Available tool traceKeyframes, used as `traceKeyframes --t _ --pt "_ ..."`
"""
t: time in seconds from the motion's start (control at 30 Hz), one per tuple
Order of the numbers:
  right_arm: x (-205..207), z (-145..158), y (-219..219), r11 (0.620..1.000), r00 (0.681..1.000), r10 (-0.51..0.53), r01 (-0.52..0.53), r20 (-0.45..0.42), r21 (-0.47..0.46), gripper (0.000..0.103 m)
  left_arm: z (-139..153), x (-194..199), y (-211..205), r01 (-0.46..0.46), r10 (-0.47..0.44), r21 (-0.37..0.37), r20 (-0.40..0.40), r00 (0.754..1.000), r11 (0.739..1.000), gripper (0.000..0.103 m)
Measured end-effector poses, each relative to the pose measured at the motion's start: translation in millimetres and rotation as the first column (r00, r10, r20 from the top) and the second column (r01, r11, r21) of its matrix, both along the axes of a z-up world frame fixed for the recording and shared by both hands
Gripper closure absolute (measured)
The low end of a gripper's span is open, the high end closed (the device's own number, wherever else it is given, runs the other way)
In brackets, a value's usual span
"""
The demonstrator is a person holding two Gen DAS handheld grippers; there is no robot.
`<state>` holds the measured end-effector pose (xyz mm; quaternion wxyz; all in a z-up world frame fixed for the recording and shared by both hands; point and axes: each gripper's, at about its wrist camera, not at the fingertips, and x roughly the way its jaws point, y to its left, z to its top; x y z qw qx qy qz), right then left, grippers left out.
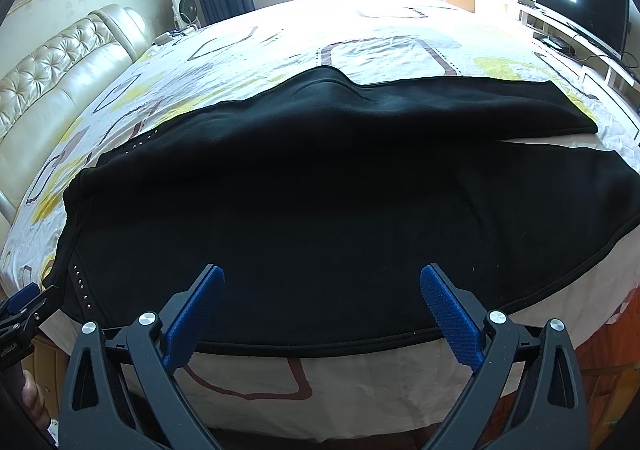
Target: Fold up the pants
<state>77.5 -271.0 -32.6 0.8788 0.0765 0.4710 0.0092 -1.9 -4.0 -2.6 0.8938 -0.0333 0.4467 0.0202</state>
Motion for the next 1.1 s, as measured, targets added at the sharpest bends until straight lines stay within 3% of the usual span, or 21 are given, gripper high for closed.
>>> traceKeyframes --t 0.2,0.53,0.73,0.83,0.87,0.93,1.03,1.1 --pt "-0.2 -0.1 0.3 1.0 1.0 0.002 -0.002 -0.001 0.001 0.005 -1.1 -1.5 -2.2 0.003 -0.003 0.012 0.028 1.0 1.0 0.002" --pt "-0.9 1.6 0.3 1.0 1.0 0.016 -0.016 -0.012 0.026 0.006 8.8 0.8 3.1 0.047 -0.047 -0.006 -0.004 0.999 0.999 0.002" --pt "1.8 12.8 6.1 0.996 0.997 0.081 -0.081 0.013 0.036 0.006 38.1 16.2 45.0 0.082 -0.082 -0.112 0.005 0.997 0.99 0.002" --pt "4.6 23.3 14.3 0.99 0.988 0.143 -0.142 0.061 -0.01 0.005 35.1 35.9 91.4 0.12 -0.13 -0.275 -0.016 0.991 0.954 0.002" --pt "5.8 26.0 17.5 0.986 0.984 0.165 -0.163 0.074 -0.026 0.006 30.9 43.5 111.8 0.094 -0.106 -0.331 -0.019 0.994 0.939 0.002" --pt "9.3 30.2 24.5 0.976 0.973 0.214 -0.21 0.089 -0.047 0.006 23.2 65.2 145.4 0.023 -0.044 -0.363 -0.048 0.998 0.931 0.002" --pt "14.8 35.9 35.0 0.959 0.952 0.283 -0.278 0.115 -0.06 0.006 -0.3 107.4 194.4 -0.069 -0.011 -0.486 -0.16 0.987 0.871 0.002" --pt "19.3 37.4 40.9 0.947 0.94 0.32 -0.315 0.123 -0.056 0.006 -12.3 134.1 218.5 -0.099 0.003 -0.555 -0.172 0.985 0.826 0.002"
